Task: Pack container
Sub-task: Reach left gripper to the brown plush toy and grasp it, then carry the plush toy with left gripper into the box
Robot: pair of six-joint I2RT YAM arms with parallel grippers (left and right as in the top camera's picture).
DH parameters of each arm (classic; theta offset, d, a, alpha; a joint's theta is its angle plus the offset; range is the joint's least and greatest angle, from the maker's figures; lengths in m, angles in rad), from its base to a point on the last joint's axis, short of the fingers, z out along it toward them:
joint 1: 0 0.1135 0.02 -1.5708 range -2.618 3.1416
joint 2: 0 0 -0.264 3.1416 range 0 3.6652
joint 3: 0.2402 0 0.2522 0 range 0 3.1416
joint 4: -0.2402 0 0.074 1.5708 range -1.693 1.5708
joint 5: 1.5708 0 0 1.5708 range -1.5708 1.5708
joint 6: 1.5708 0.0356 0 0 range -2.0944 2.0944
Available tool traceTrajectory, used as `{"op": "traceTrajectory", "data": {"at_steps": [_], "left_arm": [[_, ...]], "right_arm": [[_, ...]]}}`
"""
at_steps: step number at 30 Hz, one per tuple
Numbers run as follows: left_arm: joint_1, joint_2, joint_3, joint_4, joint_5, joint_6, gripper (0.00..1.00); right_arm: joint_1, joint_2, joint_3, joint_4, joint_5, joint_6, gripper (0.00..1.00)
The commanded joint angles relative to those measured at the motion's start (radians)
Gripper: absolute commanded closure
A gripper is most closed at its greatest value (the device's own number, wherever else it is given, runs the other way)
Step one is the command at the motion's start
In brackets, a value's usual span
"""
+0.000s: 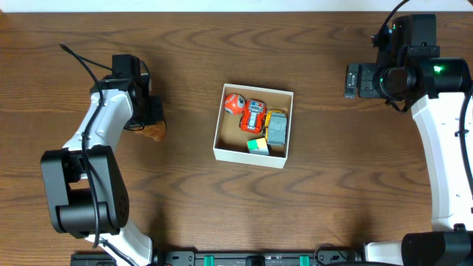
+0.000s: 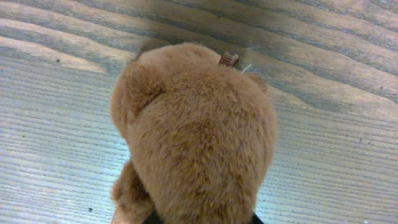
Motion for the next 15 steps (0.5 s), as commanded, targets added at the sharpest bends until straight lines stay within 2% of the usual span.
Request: {"op": "traceTrajectory", "data": {"at_steps": [1, 8, 12, 15], "left_arm": [[-0.006, 0.01, -0.005, -0.027, 0.003, -0.002, 0.94], [-0.096, -0.18, 0.064, -0.169, 0.009, 0.021, 0.94], [-0.233, -0.337, 0.077, -0.186, 0.031, 0.087, 0.94], [-0.351, -0.408, 0.077, -0.193, 0.039, 0.2, 0.94]], "right_arm": [[-0.005, 0.003, 0.008, -0.004, 0.011, 0.008, 0.01], [-0.006, 0.003, 0.008, -0.003, 0.011, 0.008, 0.01], [-0.006, 0.003, 0.008, 0.0, 0.011, 0.008, 0.01], [-0.005, 0.003, 0.008, 0.0, 0.011, 0.009, 0.01]]}}
